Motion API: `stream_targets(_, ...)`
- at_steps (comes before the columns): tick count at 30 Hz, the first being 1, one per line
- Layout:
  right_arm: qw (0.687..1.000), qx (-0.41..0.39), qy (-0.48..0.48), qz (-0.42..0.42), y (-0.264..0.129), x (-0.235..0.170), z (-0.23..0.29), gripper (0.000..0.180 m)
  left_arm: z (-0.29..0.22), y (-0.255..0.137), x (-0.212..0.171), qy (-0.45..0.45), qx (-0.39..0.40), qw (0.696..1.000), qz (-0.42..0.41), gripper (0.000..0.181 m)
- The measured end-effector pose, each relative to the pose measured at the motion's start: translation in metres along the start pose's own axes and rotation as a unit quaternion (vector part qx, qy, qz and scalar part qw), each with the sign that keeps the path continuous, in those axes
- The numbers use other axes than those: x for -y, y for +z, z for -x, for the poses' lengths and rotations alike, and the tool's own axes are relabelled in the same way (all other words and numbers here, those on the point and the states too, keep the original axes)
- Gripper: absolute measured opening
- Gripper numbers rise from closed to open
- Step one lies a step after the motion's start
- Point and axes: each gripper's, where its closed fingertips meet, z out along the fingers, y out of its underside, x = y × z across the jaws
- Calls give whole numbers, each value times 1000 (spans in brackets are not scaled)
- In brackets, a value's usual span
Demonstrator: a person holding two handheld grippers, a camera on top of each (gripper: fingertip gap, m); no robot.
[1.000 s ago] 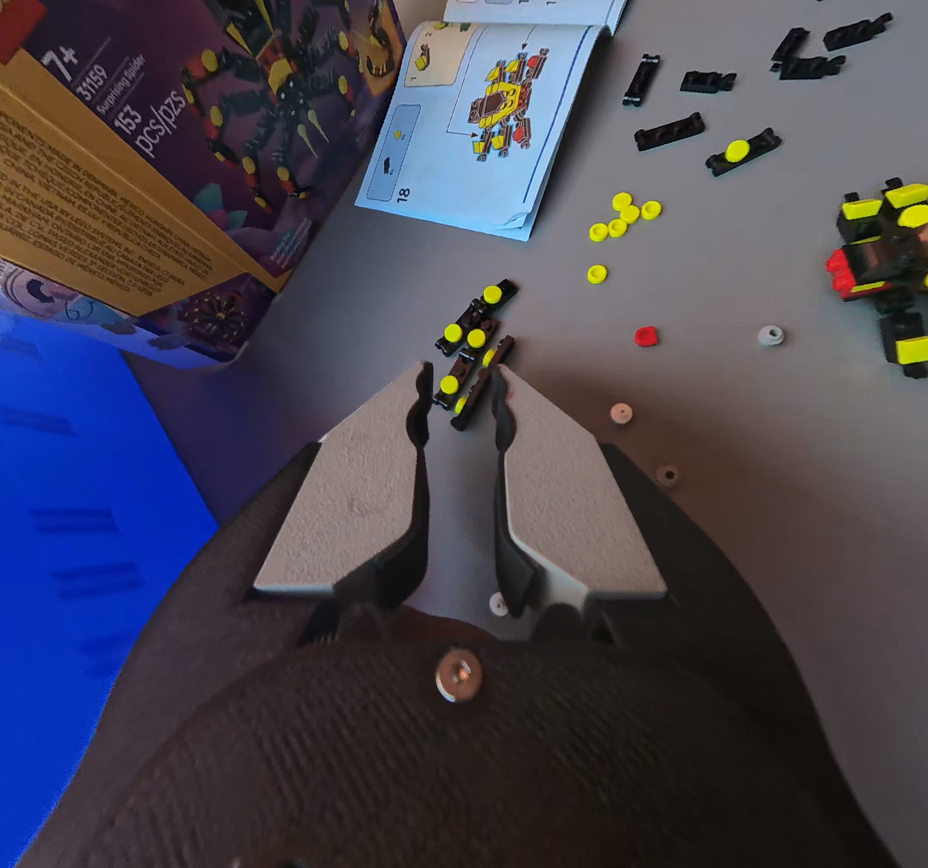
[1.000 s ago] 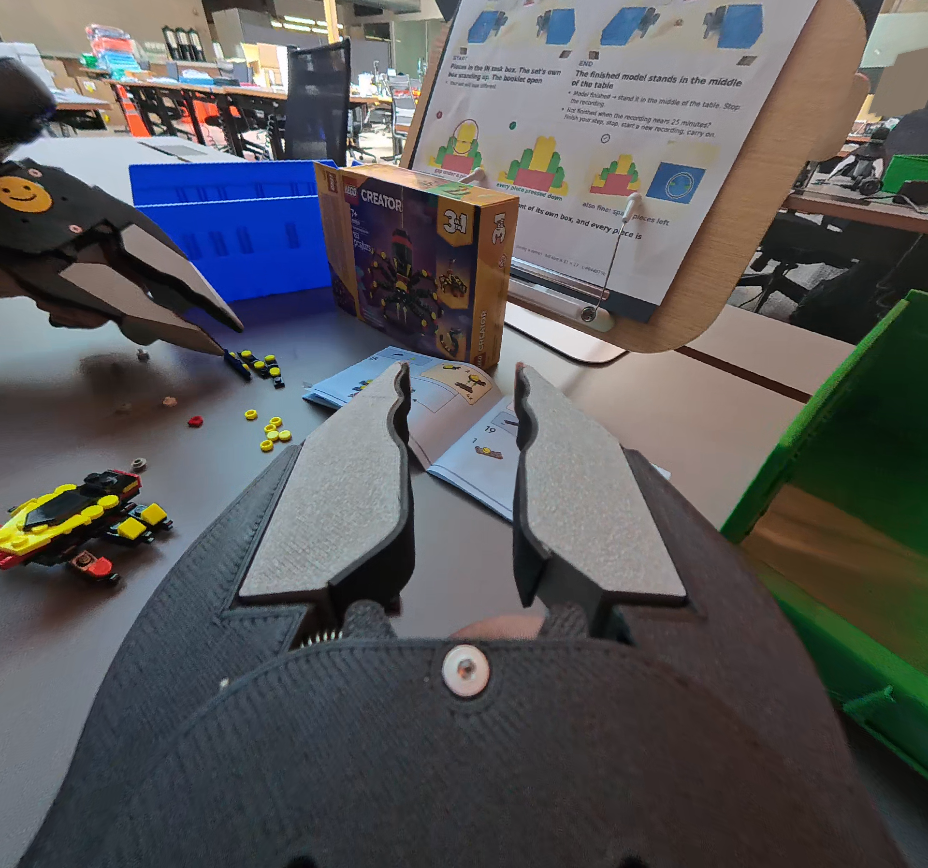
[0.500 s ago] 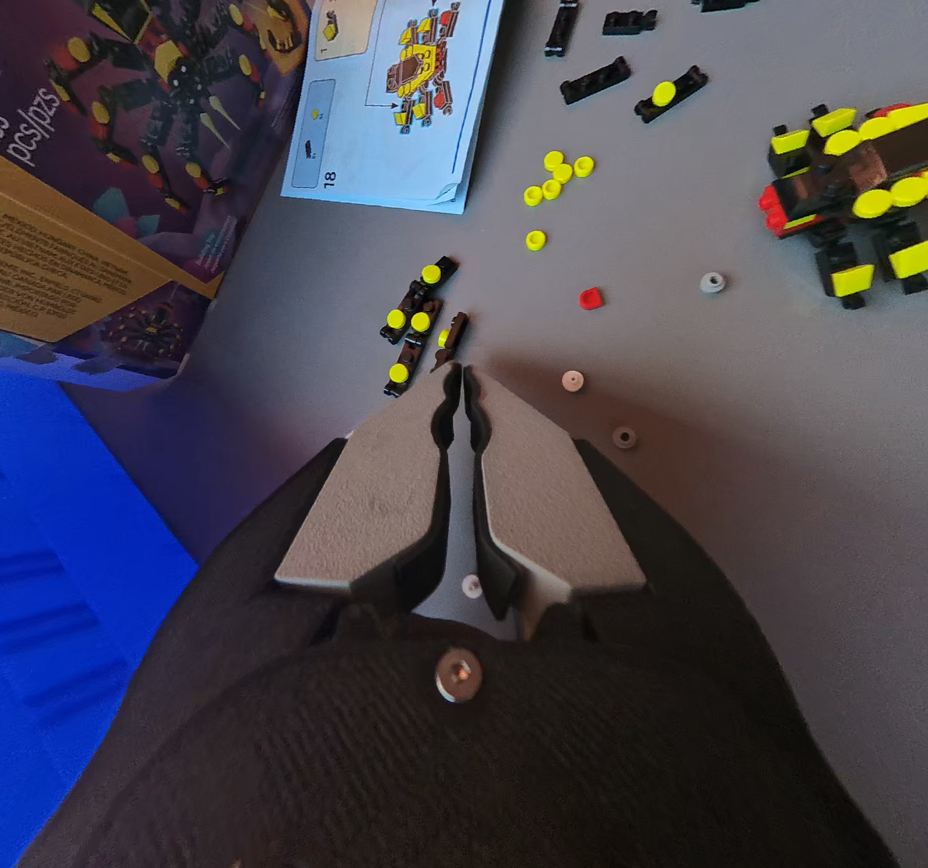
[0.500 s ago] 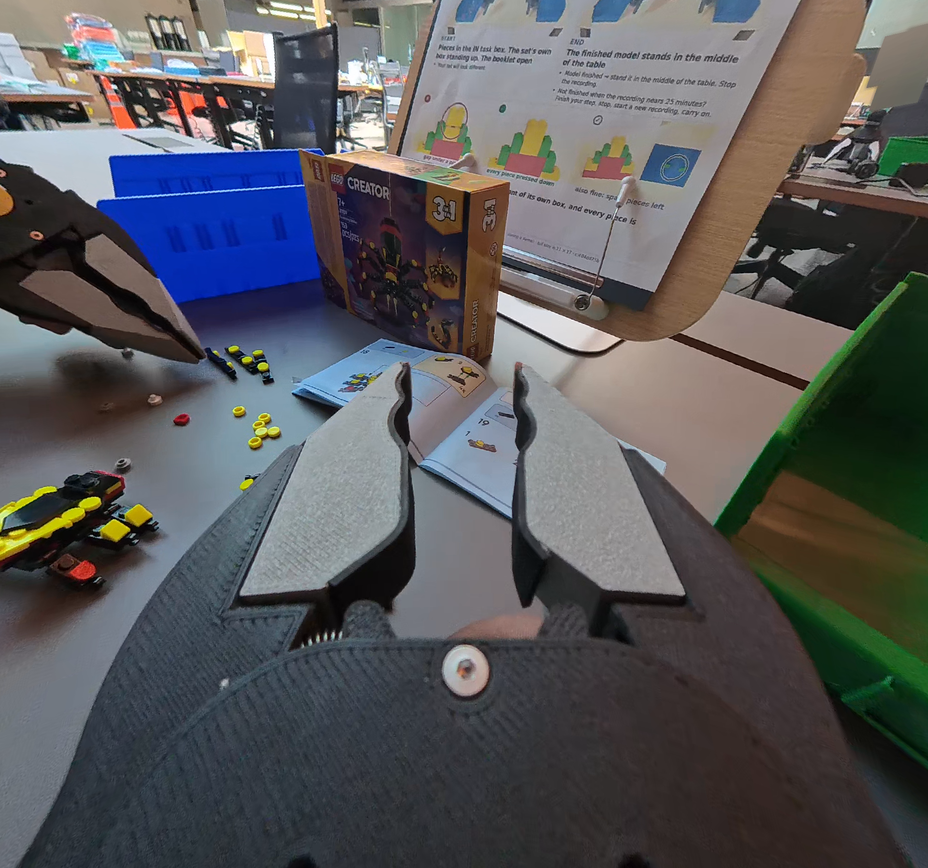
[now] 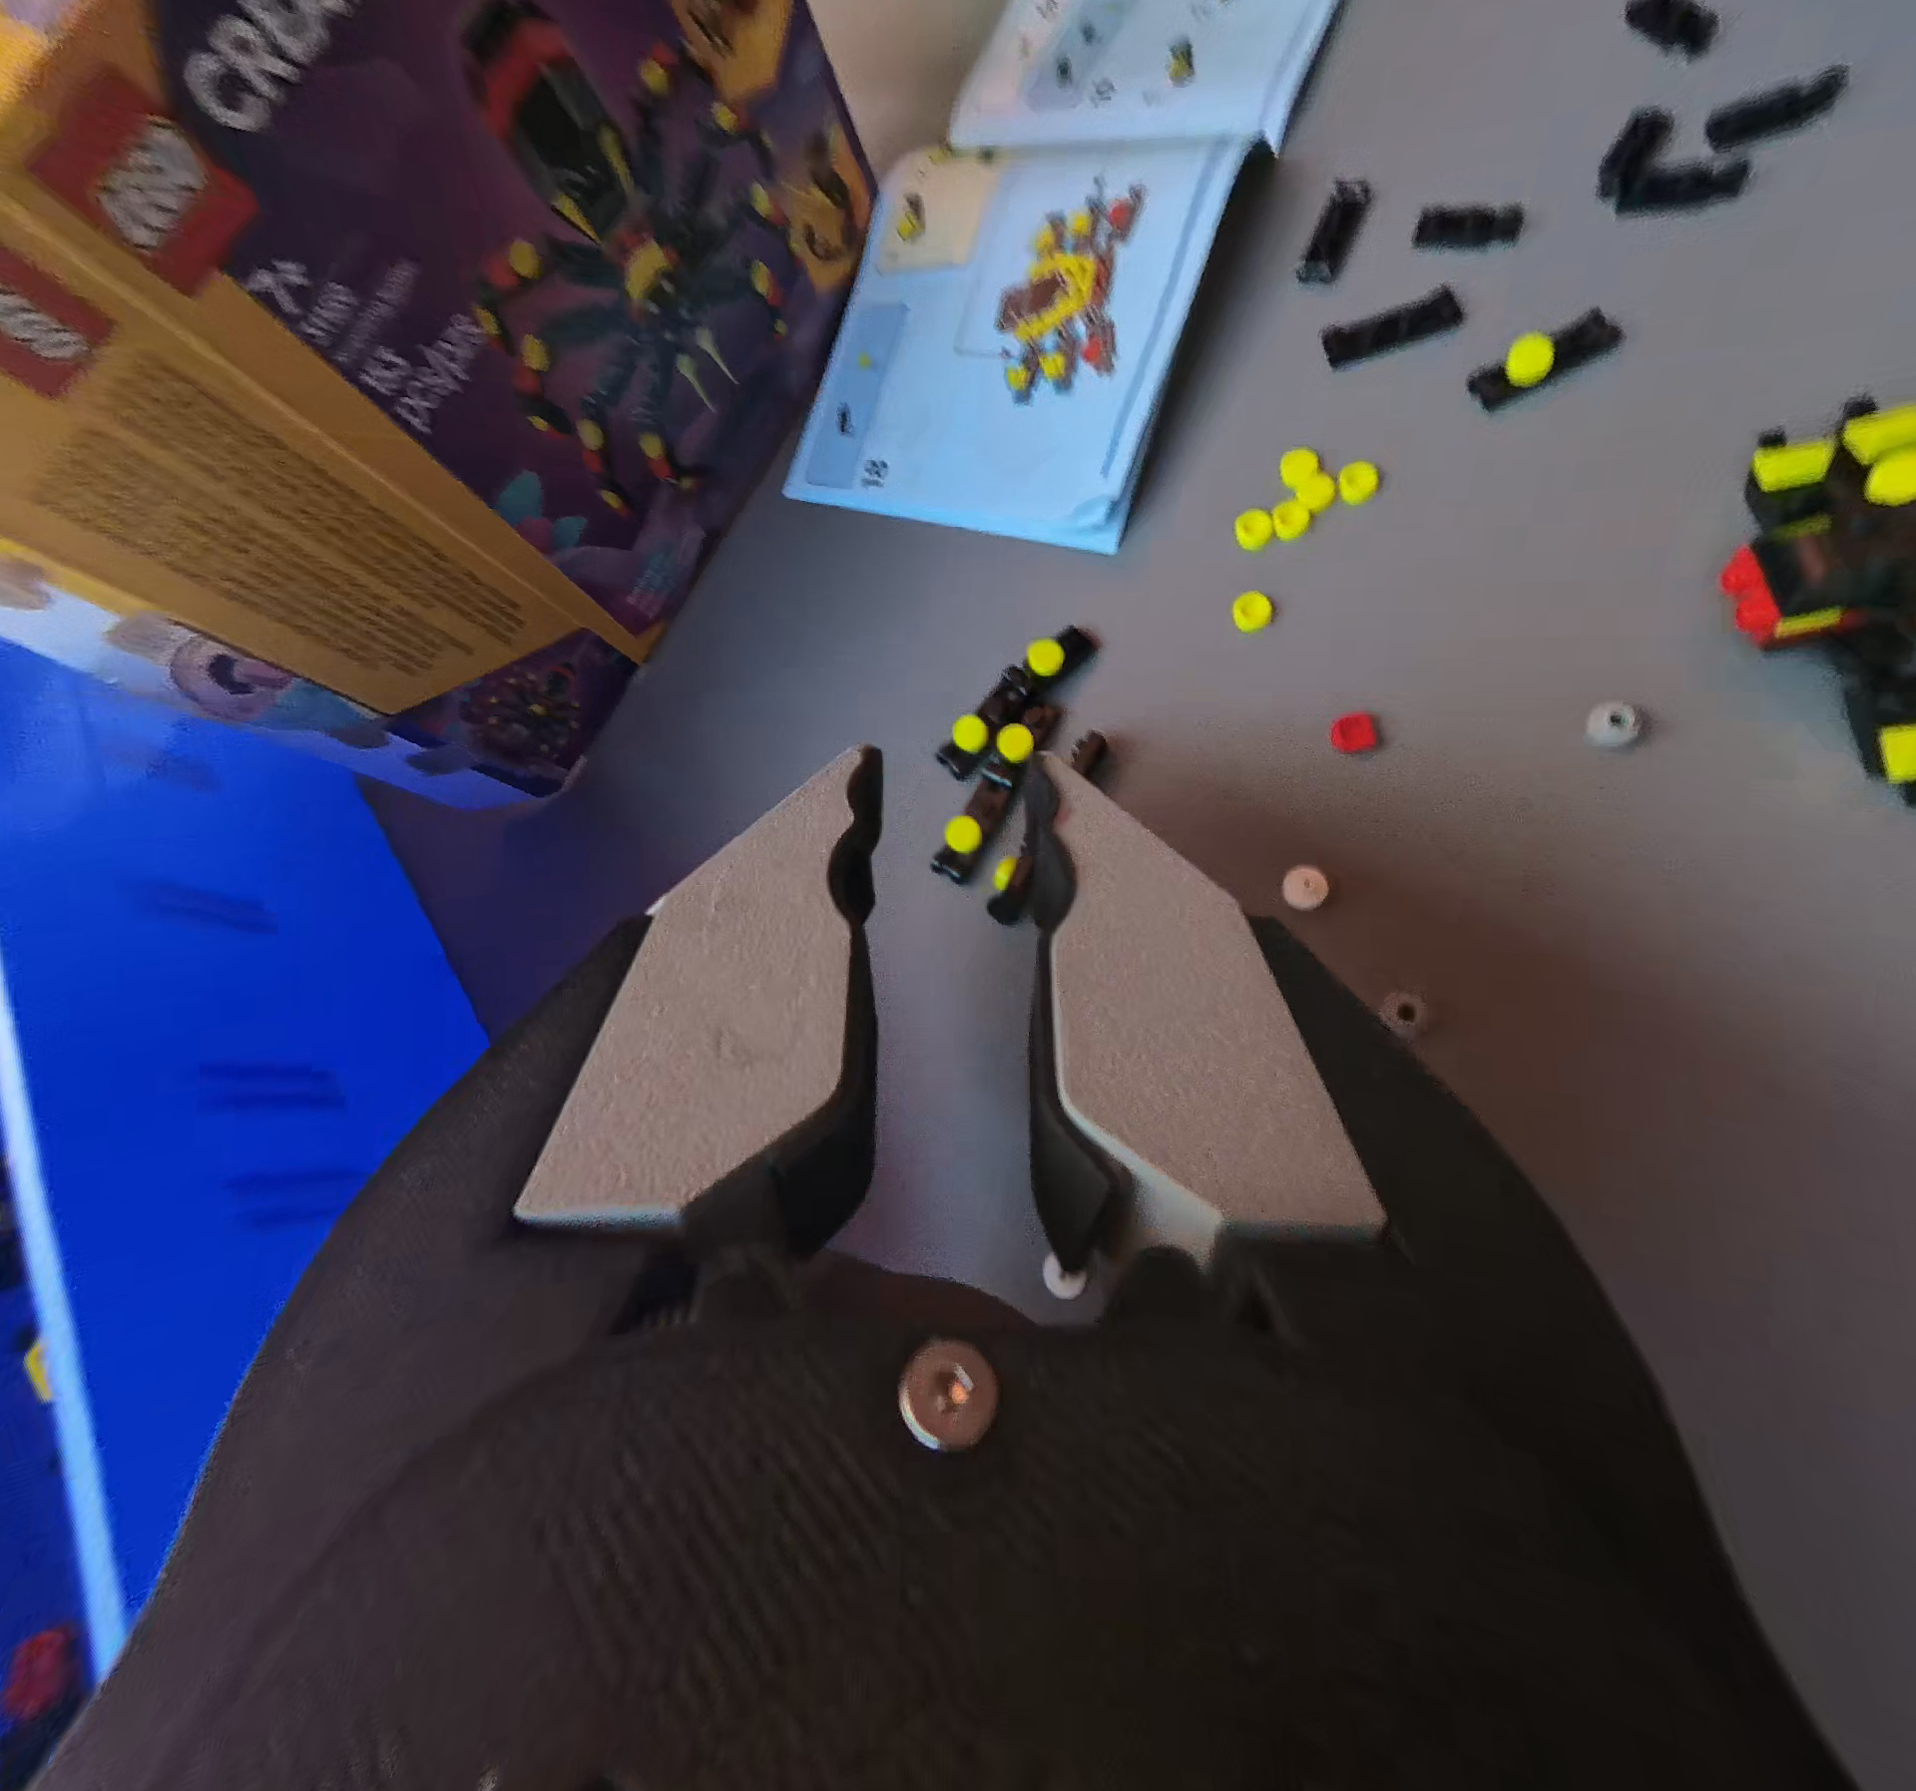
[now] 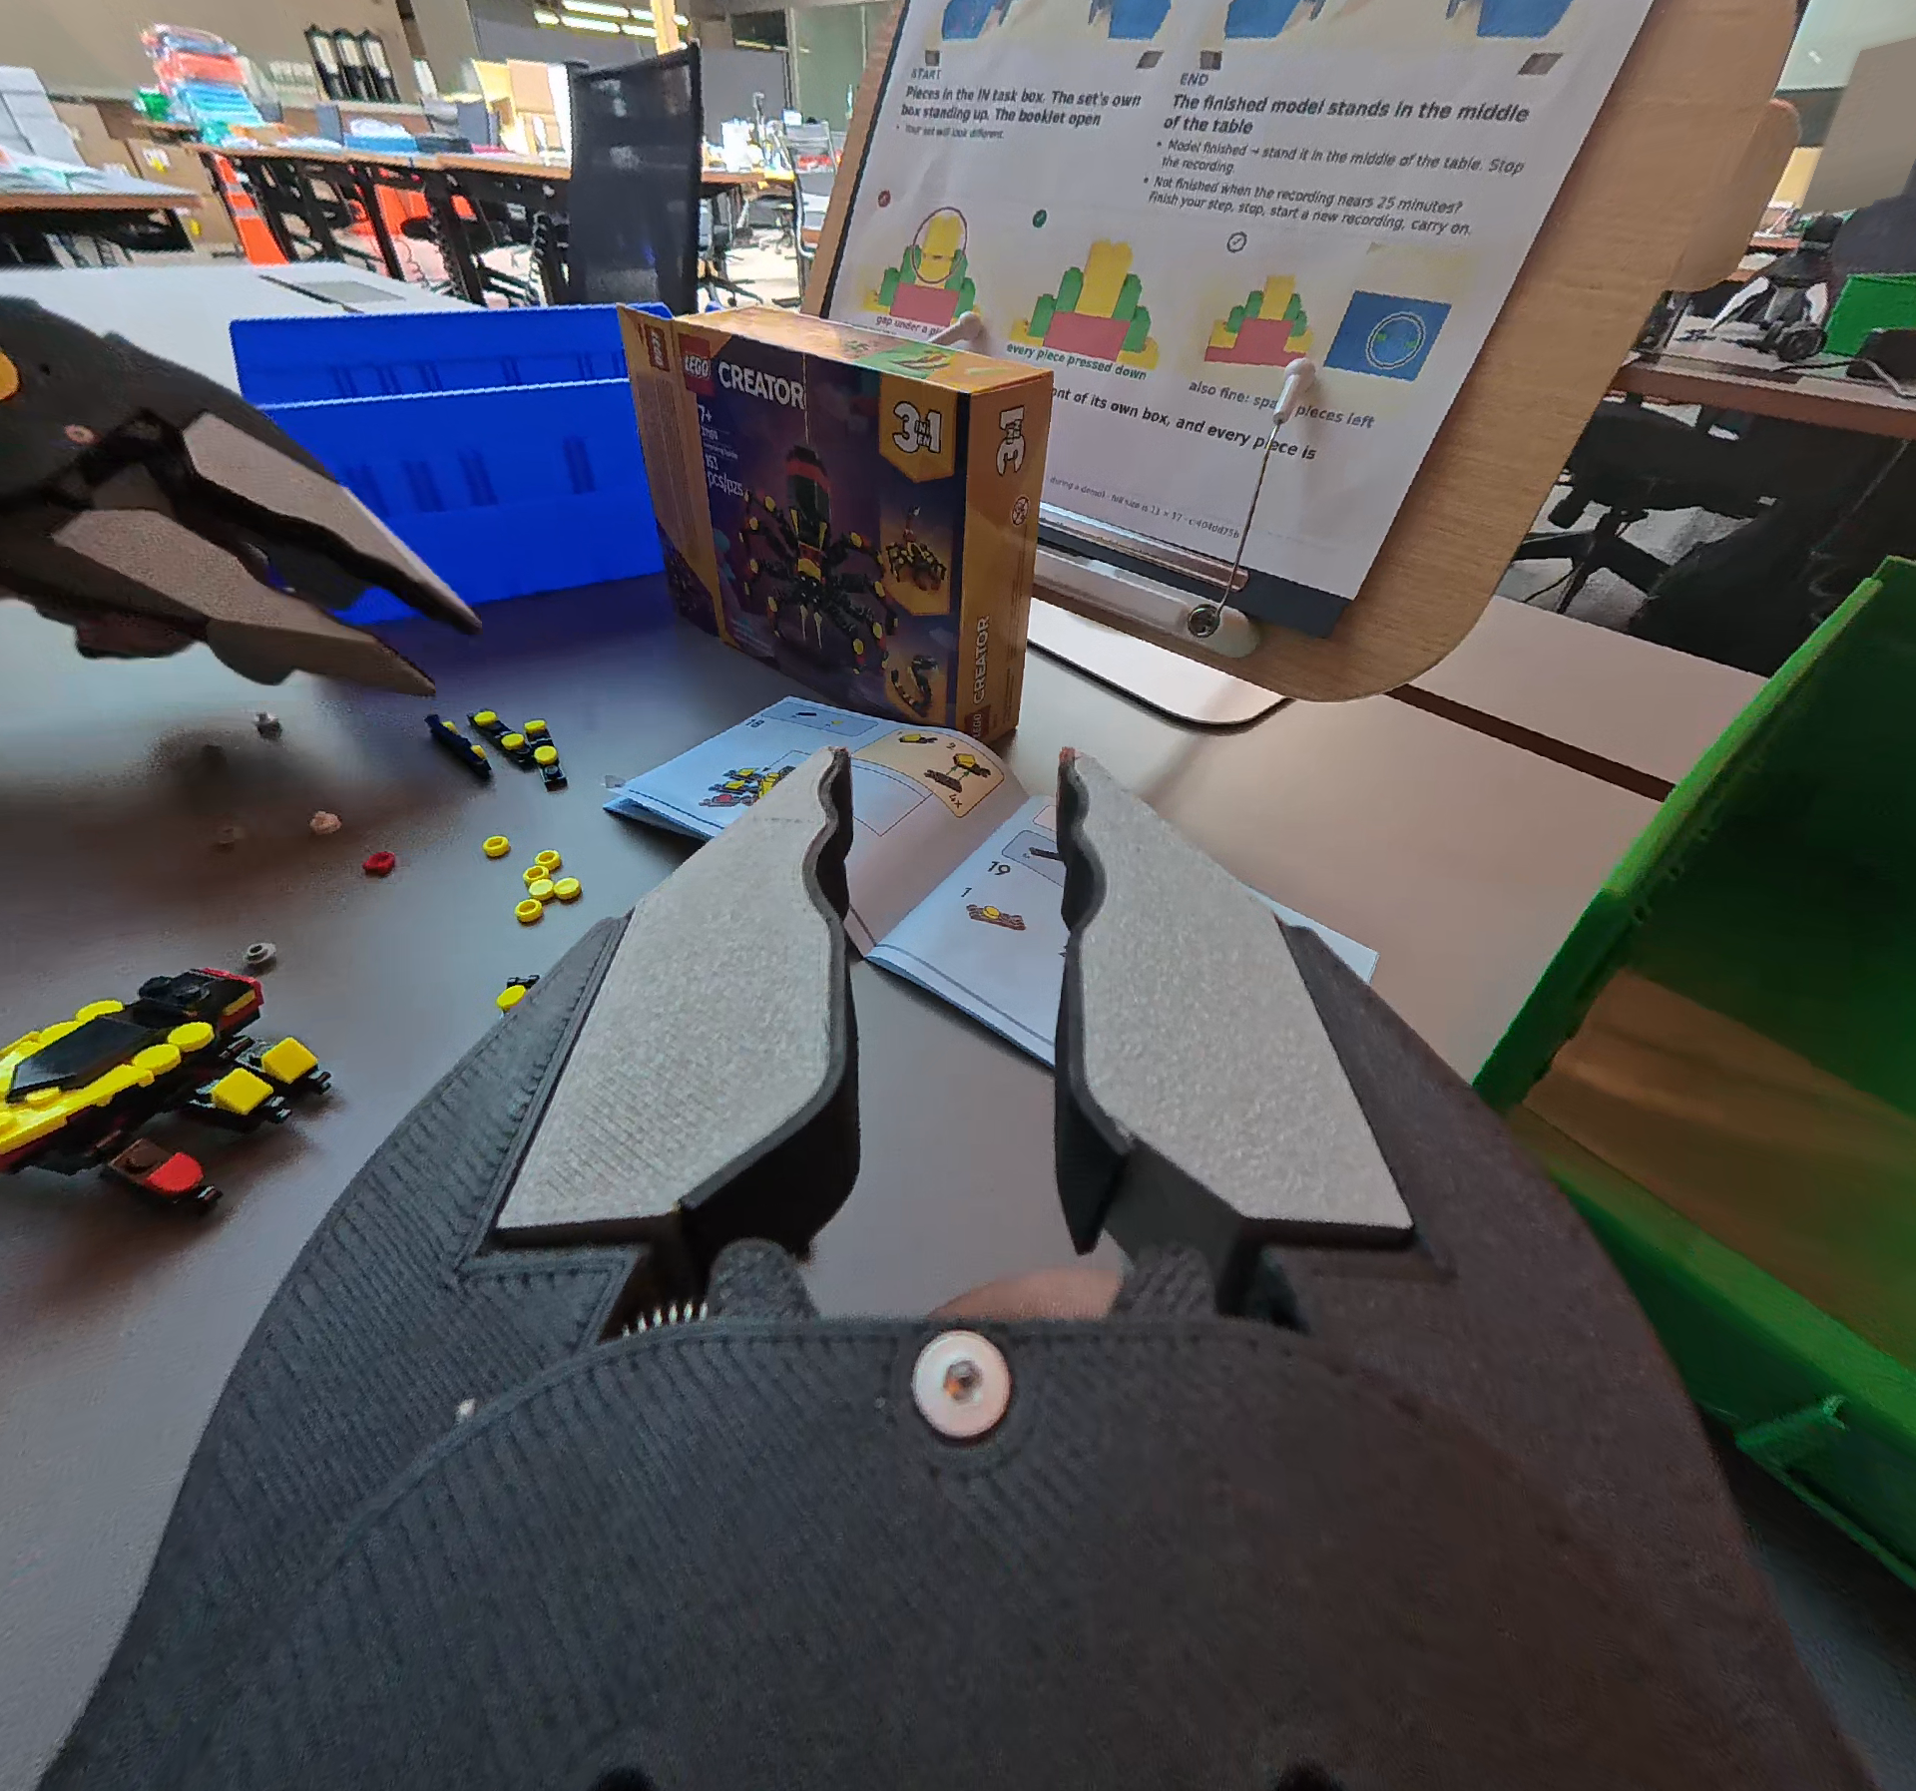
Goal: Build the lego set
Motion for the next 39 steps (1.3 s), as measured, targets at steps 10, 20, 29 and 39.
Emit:
stream_targets(10,999,16,-29,16,1,-2,13,36,50,-17,33,-113,103,981,-117,23)
stream_targets(20,981,145,-87,98,13,-36,76,27,16,10,23,-96,27,992,-73,22)
stream_targets(29,940,222,-128,225,18,-82,129,20,1,14,24,-70,8,996,-62,22)
stream_targets(39,932,208,-133,265,16,-96,122,23,13,10,19,-79,27,995,-55,23)
